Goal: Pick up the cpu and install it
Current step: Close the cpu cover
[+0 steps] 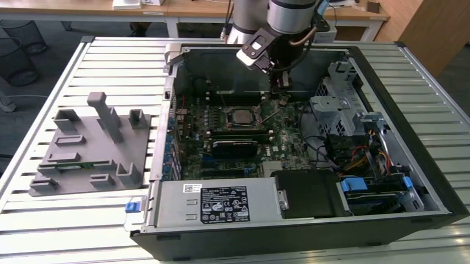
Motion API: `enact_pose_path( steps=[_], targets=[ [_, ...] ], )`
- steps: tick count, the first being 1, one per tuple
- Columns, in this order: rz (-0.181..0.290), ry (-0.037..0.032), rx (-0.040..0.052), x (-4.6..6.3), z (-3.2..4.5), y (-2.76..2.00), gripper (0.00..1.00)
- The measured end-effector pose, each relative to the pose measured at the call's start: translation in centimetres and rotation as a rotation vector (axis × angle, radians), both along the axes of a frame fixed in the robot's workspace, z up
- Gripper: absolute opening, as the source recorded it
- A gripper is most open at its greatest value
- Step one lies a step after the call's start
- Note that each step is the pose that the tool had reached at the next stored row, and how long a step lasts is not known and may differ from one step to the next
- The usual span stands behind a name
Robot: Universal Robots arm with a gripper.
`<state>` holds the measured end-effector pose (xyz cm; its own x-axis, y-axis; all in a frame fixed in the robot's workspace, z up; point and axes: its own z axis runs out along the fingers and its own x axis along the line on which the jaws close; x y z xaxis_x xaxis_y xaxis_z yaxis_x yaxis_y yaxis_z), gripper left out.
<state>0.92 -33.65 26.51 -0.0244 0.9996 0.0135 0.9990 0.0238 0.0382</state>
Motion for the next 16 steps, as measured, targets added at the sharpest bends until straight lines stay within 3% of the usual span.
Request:
enact_pose_path(
  steps=[16],
  targets=[
    [0.0,0.0093,0.0001,1.9,-0.39,0.01,0.11]
  ],
)
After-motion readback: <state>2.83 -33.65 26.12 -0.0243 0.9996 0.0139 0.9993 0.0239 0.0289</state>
